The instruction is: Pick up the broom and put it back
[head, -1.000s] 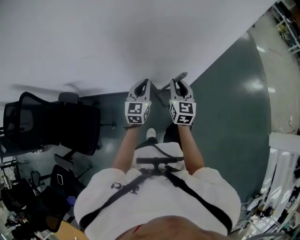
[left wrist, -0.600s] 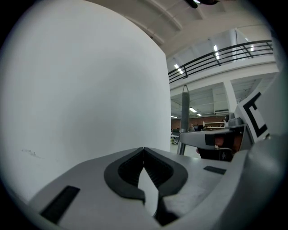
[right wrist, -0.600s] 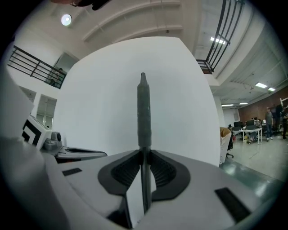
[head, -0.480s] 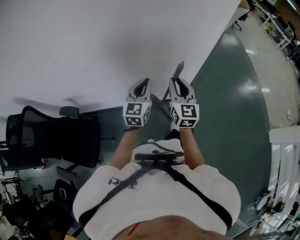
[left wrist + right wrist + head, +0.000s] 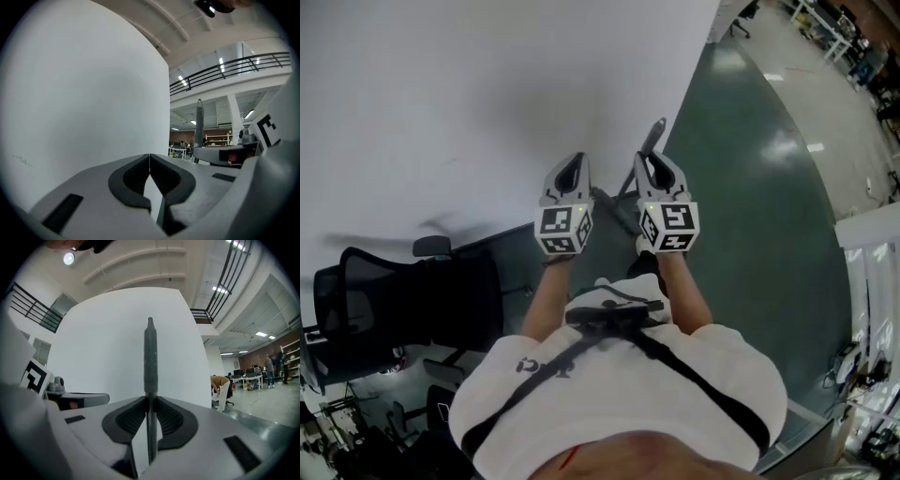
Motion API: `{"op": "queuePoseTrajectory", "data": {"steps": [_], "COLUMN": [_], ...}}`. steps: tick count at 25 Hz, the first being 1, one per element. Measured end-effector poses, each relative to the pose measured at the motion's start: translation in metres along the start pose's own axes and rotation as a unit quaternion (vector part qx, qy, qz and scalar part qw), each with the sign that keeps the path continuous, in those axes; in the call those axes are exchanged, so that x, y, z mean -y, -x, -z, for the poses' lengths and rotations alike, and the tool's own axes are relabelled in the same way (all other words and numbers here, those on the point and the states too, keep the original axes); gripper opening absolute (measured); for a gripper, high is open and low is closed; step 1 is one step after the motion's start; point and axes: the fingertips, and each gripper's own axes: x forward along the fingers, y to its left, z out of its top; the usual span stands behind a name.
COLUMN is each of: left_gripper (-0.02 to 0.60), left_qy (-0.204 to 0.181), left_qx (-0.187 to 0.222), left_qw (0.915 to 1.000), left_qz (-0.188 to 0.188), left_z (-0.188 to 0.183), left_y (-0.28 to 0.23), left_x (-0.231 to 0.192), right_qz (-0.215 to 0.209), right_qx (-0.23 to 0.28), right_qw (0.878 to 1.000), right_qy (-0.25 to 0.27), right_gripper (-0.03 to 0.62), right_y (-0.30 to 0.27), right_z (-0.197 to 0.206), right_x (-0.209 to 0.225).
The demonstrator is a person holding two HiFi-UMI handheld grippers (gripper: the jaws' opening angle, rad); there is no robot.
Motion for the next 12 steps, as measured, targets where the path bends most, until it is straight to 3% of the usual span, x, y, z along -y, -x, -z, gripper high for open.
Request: {"op": "queuePoseTrajectory", "data": {"steps": [6, 12], "left_gripper": [0.012, 0.012], "left_qy": [-0.004, -0.013], "left_qx": [-0.007, -0.014], "left_qw": [0.9979, 0.9879], "left_qz": [0.064, 0.154], "left_z": [0.0, -0.005], "left_y": [-0.024, -0.056], "left_x": [0.04, 0.146], "right_qz": [0.052, 0.123], "right_qx": [0.017, 0.038], "right_qw": [0.999, 0.992], "right_qy": [-0.004, -0.001], "right_gripper": [0.084, 0.084], "right_y": [0.027, 0.101], "right_z": [-0.014, -0.04], "right_x": [0.032, 0.102]}}
